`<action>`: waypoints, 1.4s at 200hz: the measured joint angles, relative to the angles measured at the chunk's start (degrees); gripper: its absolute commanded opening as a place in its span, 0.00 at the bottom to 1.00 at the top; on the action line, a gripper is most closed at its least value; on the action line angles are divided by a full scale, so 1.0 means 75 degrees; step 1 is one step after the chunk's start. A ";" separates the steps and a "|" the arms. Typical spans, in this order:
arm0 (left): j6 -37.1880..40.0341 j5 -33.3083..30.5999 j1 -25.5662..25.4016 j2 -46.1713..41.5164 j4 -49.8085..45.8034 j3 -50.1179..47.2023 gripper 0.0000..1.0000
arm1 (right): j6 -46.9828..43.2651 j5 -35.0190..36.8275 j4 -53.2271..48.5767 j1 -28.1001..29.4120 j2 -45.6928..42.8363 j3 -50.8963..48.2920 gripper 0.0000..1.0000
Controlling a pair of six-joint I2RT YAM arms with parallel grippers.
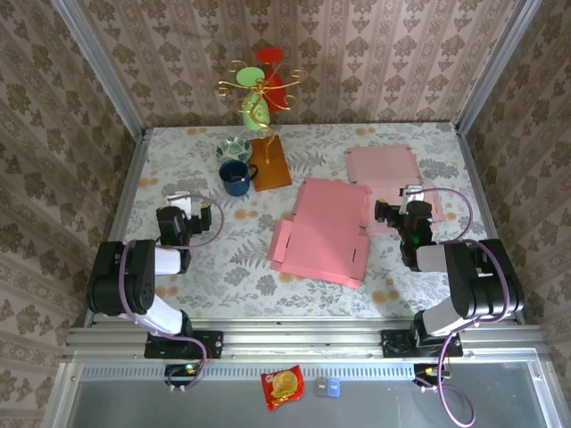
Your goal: Fold the paper box
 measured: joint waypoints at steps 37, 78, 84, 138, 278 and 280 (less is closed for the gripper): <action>0.0038 -0.0020 0.0000 0.0000 0.0061 0.0058 1.00 | -0.0012 0.0009 0.0087 0.0000 0.0003 0.0000 1.00; 0.0041 -0.0020 0.0000 0.0000 0.0082 0.0067 1.00 | -0.0012 0.0044 0.0099 0.0003 0.0009 0.0000 1.00; 0.0041 -0.0023 0.0000 0.0000 0.0085 0.0067 1.00 | -0.0012 0.0055 0.0096 0.0009 0.0009 0.0000 1.00; 0.0041 -0.0020 0.0000 0.0003 0.0085 0.0067 1.00 | -0.0012 0.0058 0.0099 0.0009 0.0023 0.0000 1.00; 0.0568 -0.1370 -0.1110 -0.0933 0.1029 -0.0863 1.00 | -0.0469 0.0717 -0.0015 0.0787 -0.1877 -0.0396 1.00; 0.0632 -0.1440 -0.1207 -0.1049 0.0994 -0.0863 1.00 | -0.0475 0.0775 -0.0108 0.0828 -0.2034 -0.0393 1.00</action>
